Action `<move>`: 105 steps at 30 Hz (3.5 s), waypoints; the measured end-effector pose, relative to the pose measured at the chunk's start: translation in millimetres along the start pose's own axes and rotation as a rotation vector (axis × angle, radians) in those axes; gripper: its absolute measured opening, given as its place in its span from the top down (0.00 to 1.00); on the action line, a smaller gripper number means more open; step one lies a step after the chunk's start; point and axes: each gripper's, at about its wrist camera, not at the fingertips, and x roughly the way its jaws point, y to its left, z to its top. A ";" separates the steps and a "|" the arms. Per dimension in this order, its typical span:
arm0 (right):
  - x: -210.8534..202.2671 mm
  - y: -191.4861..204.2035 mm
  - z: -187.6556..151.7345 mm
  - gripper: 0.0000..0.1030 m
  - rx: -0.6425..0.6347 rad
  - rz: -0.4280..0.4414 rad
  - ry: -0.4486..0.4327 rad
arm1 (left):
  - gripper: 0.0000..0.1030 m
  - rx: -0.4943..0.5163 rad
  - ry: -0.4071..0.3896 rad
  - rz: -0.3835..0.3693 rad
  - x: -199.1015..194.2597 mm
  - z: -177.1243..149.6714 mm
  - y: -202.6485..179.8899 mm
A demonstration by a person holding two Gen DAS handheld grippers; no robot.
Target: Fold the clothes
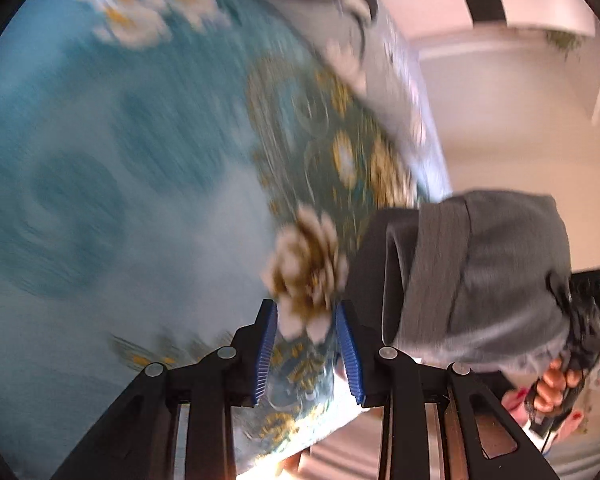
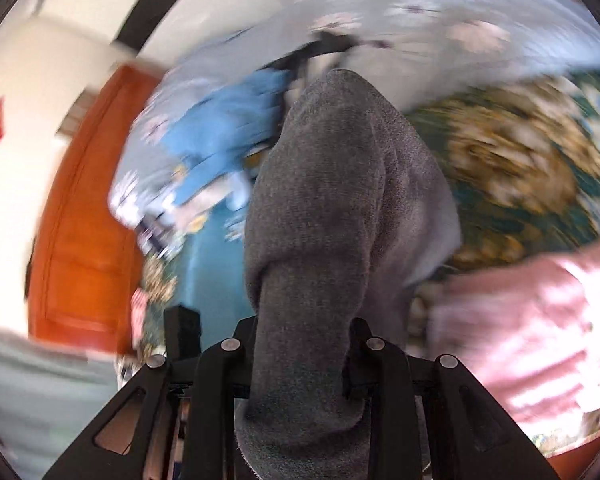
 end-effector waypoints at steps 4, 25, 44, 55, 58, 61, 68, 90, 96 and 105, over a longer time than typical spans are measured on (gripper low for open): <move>30.7 18.1 -1.0 0.74 -0.025 0.158 0.041 | 0.67 -0.012 -0.166 0.036 -73.4 23.9 18.7; 173.9 -153.8 -65.8 0.68 0.325 0.089 0.222 | 0.57 -0.053 0.034 0.016 2.7 -2.1 51.9; 169.9 -135.4 -59.6 0.62 0.261 0.036 0.242 | 0.45 -0.011 0.141 0.036 58.9 -21.8 50.4; 171.6 -136.6 -60.2 0.61 0.284 0.033 0.229 | 0.80 -0.001 0.095 0.049 49.7 -29.0 47.4; 172.2 -137.1 -61.3 0.61 0.293 0.033 0.225 | 0.76 -0.005 0.101 0.077 54.0 -26.2 50.0; 172.0 -136.7 -62.3 0.61 0.295 0.034 0.222 | 0.68 -0.039 0.109 0.077 57.7 -24.0 57.0; 173.0 -138.5 -63.0 0.60 0.315 0.028 0.211 | 0.66 -0.012 0.111 0.099 65.0 -28.1 50.1; 181.9 -120.4 -68.1 0.44 0.238 0.047 0.233 | 0.81 -0.013 -0.011 0.200 11.6 0.0 85.2; 181.3 -128.2 -69.3 0.39 0.250 0.031 0.233 | 0.52 0.027 0.061 0.283 20.5 -0.9 87.5; 205.4 -128.2 -73.0 0.38 0.290 0.046 0.225 | 0.43 -0.104 0.086 0.118 25.0 5.7 107.7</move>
